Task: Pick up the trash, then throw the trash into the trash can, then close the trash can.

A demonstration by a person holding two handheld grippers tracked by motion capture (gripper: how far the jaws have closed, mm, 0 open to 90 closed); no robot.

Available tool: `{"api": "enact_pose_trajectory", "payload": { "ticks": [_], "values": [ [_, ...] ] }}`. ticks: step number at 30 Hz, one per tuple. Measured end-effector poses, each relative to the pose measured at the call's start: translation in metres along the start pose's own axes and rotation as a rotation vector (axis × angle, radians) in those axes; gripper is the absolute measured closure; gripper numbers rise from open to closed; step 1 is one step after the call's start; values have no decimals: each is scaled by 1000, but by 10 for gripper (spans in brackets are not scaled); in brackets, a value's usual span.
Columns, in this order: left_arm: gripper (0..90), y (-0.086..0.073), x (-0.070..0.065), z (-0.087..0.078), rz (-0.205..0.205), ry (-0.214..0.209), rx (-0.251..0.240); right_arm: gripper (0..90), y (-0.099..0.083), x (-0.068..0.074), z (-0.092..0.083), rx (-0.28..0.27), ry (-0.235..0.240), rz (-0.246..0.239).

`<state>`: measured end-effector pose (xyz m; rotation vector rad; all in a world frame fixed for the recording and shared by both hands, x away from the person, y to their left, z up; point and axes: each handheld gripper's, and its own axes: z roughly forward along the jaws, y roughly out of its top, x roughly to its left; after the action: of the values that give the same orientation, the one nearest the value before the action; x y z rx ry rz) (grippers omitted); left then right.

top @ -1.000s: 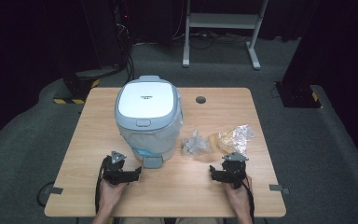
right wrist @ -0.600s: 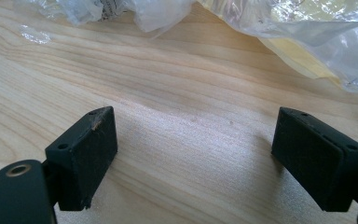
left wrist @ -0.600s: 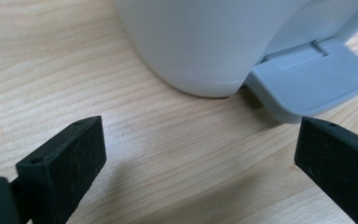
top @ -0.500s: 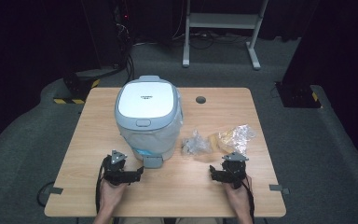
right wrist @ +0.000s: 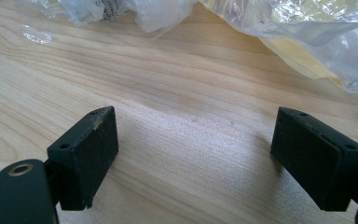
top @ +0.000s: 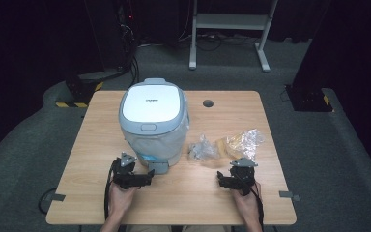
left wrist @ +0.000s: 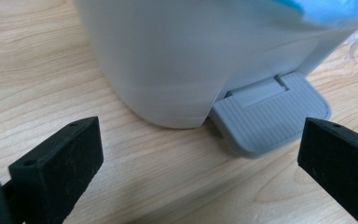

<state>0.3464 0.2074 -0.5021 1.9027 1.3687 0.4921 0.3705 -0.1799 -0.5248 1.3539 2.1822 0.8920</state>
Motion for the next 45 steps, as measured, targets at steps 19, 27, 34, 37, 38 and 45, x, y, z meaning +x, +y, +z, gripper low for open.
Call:
{"api": "enact_pose_trajectory", "payload": {
  "ticks": [19, 27, 34, 37, 38, 45],
  "values": [
    [6, 8, -8, 3, -9, 19, -11, 150, 0, 0, 0, -1, 1, -2],
    [28, 13, -16, 6, -14, 28, -7, 153, 0, 0, 0, -2, 1, -4],
    [33, 15, -18, 11, -27, 63, -6, 154, 0, 0, 0, -2, 0, -2],
    [32, 15, -20, 12, -22, 90, -7, 155, 0, 1, 0, -1, -1, -2],
    [31, 14, -21, 13, -22, 93, -5, 157, 0, 1, 0, -1, 1, -3],
    [16, 11, -20, 20, -18, 96, 15, 160, 0, 1, -1, -2, 1, -3]
  ]
}}
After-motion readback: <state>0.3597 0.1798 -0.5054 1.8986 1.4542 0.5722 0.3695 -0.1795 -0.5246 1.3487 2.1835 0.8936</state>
